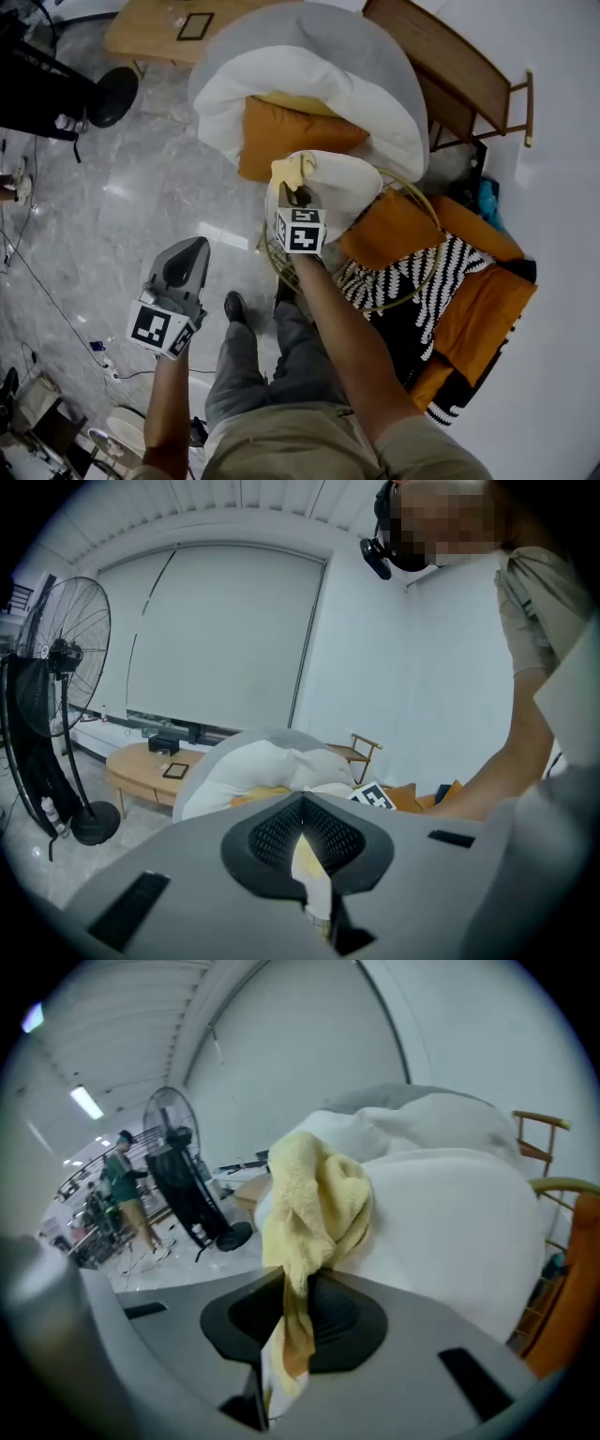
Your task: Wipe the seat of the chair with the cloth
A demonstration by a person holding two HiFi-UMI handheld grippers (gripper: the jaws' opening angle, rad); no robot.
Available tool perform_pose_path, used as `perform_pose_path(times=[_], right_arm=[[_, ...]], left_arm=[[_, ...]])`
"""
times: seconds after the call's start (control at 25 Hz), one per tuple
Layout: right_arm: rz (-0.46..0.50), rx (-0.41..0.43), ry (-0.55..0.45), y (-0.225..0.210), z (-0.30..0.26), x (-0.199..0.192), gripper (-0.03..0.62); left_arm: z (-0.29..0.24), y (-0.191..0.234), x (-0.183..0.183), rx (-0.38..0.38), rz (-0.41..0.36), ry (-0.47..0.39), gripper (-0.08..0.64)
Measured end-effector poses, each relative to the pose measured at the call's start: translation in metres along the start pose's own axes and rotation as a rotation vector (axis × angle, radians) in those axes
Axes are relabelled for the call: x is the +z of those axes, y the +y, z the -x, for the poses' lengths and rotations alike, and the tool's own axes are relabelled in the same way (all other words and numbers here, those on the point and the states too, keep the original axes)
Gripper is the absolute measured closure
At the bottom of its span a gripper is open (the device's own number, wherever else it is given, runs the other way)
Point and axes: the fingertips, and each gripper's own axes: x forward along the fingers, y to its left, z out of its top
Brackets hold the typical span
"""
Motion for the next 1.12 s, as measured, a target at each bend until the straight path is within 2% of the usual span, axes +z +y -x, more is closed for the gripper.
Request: perform_pose_path(times=[0.08, 0.16, 0.48, 0.64, 0.76, 0.84, 1.0, 1.12], right_arm=[[0.064, 0.054, 0.003, 0.031, -0.007, 0.001, 0.528], [0.079, 0.049, -0.003, 0.038, -0.008, 0.003, 0.528], [0.075, -0.031, -0.008, 0.0, 0.006, -0.006, 0.528], [-0.003, -0.132, 0.028, -0.065, 0.016, -0.026, 0.528], [-0.146, -0.295, 0.065, -0.152, 0.04, -0.05, 0.528], [-0.218, -0.392, 0.056, -0.2, 0.064, -0.055, 0.529], [-0.258, -0.485, -0.021, -0.232, 0.099, -0.053, 0.531], [-0.253, -0.508, -0.039, -0.235, 0.105, -0.054, 0.531]], left_arm=[[0.003, 0.001, -0.001, 0.005, 0.002, -0.004, 0.545], [0.006, 0.002, -0.001, 0.008, 0.004, -0.008, 0.545], [0.005, -0.002, -0.005, -0.002, 0.004, -0.004, 0.546], [0.0, -0.009, -0.003, -0.017, -0.008, -0.005, 0.546], [-0.003, -0.015, -0.002, -0.026, -0.014, -0.004, 0.545], [-0.006, -0.019, -0.004, -0.032, -0.014, -0.002, 0.546], [-0.014, -0.029, -0.008, -0.055, -0.008, 0.003, 0.546], [-0.016, -0.036, -0.005, -0.068, -0.015, -0.001, 0.545]])
